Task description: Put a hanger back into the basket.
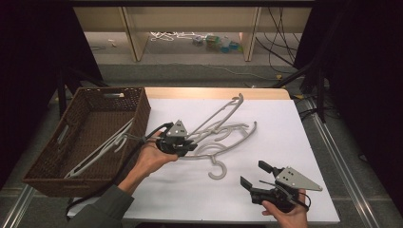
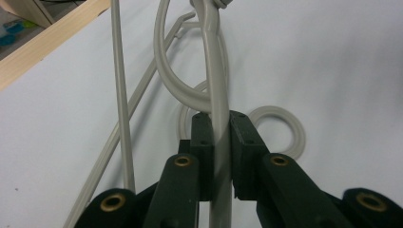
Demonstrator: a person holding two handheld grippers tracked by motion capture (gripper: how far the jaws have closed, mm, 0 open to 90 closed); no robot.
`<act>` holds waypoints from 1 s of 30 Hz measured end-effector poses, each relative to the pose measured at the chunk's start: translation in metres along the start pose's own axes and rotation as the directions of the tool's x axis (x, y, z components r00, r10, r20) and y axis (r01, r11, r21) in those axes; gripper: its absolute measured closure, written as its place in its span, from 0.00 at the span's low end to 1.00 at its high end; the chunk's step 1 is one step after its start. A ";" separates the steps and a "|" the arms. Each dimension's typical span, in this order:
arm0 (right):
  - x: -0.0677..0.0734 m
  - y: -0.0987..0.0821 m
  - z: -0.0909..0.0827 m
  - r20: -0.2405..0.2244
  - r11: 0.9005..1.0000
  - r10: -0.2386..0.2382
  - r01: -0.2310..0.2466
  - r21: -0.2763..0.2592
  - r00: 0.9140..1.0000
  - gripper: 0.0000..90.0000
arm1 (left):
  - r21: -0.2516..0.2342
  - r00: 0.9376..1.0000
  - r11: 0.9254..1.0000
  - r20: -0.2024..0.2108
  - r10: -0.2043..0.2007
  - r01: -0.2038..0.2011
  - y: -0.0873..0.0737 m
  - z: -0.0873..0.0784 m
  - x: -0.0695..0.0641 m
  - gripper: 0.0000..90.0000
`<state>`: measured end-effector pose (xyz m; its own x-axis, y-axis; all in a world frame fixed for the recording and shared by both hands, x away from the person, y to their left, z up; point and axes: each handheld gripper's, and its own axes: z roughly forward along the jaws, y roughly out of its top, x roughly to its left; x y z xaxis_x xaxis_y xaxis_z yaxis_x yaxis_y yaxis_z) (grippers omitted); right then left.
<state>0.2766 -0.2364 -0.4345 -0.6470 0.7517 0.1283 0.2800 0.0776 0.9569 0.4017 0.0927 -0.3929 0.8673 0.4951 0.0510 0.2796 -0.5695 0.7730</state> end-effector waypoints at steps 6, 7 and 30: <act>-0.001 0.000 -0.002 0.015 1.000 -0.007 0.007 0.013 1.000 0.18 | -0.068 0.999 0.997 0.030 -0.039 0.041 0.006 -0.019 -0.004 0.91; -0.001 0.001 -0.002 0.016 1.000 -0.009 0.009 0.017 1.000 0.18 | -0.080 0.999 0.996 0.037 -0.034 0.037 0.008 -0.023 -0.003 0.91; -0.002 0.000 -0.001 0.020 1.000 -0.010 0.009 0.025 1.000 0.18 | -0.209 0.994 0.972 0.050 -0.102 0.110 0.036 -0.134 0.018 0.91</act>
<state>0.2770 -0.2381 -0.4344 -0.6356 0.7635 0.1138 0.2918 0.1011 0.9511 0.3721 0.1689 -0.2798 0.8538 0.5172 -0.0593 0.2810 -0.3621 0.8888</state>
